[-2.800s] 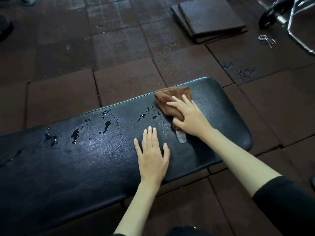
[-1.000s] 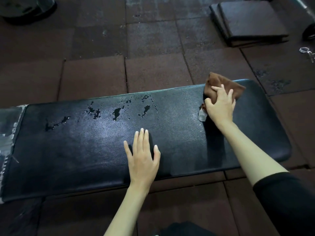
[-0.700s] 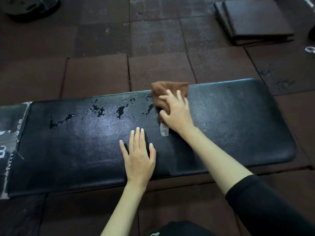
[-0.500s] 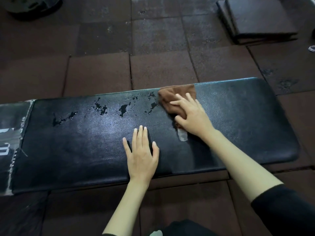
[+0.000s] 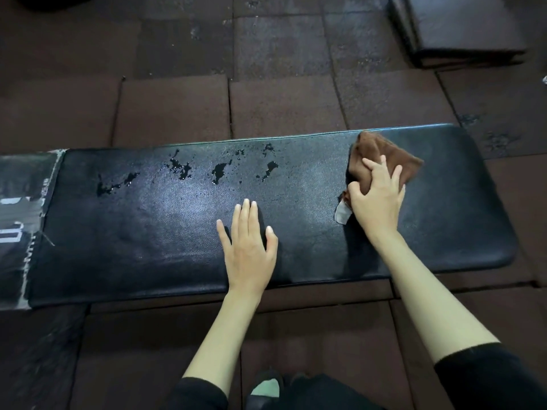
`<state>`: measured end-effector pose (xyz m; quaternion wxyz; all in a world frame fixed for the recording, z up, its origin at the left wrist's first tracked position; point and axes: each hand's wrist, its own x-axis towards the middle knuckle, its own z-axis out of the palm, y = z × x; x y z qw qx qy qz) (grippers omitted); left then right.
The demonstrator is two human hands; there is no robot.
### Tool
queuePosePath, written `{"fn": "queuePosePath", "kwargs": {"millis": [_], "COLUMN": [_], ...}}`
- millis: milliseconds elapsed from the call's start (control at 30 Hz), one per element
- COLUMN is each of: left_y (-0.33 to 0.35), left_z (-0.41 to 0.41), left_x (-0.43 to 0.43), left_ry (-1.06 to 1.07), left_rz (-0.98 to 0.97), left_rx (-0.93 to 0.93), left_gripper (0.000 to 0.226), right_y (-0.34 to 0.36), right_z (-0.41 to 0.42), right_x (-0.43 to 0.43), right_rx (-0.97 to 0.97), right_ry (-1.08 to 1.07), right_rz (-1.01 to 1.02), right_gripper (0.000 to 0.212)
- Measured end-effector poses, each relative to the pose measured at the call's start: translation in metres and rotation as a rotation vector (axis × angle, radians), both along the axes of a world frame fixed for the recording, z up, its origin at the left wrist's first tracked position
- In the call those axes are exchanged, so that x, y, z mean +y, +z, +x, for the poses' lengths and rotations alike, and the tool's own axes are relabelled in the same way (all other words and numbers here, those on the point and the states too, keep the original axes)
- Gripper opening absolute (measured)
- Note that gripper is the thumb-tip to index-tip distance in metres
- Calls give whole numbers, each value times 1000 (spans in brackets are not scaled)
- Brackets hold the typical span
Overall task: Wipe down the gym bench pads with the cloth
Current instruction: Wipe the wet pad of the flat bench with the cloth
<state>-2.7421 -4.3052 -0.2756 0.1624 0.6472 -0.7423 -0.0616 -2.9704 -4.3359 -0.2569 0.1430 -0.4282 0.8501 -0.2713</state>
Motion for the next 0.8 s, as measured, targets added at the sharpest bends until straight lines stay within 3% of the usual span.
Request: {"fn": "queuePosePath", "kwargs": {"millis": [400, 800], "left_y": [-4, -4], "left_z": [23, 23], "left_x": [2, 1], "left_ry": [42, 38], "left_rz": [47, 66], "left_rx": [-33, -28], "left_gripper": [55, 56], "right_y": [-4, 2], "right_z": [64, 120], "right_x": [-20, -41], "right_rx": [53, 133], "right_ry": [100, 446], "right_rz": [58, 80], "right_gripper": [54, 63]}}
